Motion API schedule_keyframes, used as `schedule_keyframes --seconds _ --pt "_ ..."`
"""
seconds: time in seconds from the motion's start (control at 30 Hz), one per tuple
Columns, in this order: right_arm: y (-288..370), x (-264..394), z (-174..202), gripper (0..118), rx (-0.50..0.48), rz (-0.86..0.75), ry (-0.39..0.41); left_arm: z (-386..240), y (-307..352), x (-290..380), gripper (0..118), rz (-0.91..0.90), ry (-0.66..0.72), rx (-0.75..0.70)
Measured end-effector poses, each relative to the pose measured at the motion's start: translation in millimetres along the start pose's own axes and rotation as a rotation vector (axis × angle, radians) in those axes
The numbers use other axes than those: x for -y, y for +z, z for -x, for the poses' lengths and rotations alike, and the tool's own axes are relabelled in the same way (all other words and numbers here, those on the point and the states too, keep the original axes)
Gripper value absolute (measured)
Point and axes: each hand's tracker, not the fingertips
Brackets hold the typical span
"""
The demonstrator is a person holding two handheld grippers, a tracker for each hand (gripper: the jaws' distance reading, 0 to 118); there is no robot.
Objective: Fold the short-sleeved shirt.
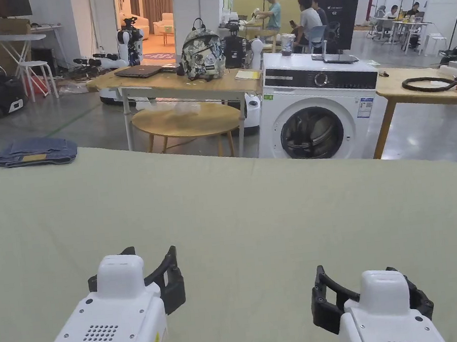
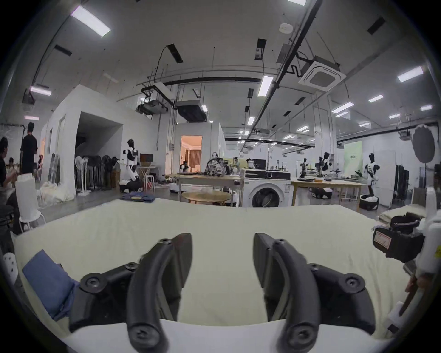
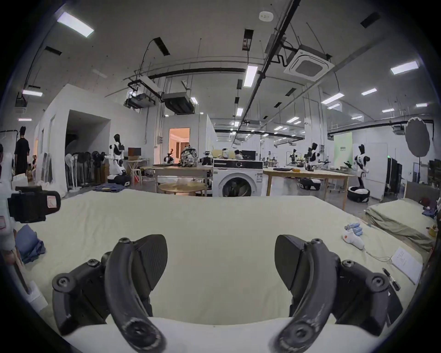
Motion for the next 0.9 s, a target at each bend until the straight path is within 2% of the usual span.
schedule_keyframes --seconds 0.2,0.3,0.4,0.73,0.8,0.9 --pt "-1.0 -0.4 -9.2 95 -0.067 0.01 -0.071 3.6 -5.2 0.1 62 0.047 -0.053 -0.032" --pt "-3.2 -3.6 -5.3 95 -0.04 0.021 -0.075 6.6 -5.6 -0.9 62 0.053 -0.047 -0.036" --pt "-7.3 -6.9 -6.2 95 -0.07 0.043 -0.109 9.3 -6.1 -1.7 62 0.05 -0.026 -0.028" --pt "-14.8 -14.5 3.2 95 -0.06 0.094 -0.084 8.8 -4.6 -7.0 62 0.028 -0.029 -0.02" --pt "-15.2 -15.0 2.6 95 -0.044 0.095 -0.101 7.4 -5.2 -7.8 62 0.024 -0.034 -0.021" --pt "-20.9 -17.3 -1.7 95 -0.007 0.142 -0.166 6.6 -7.1 -8.7 62 0.034 -0.042 -0.011"
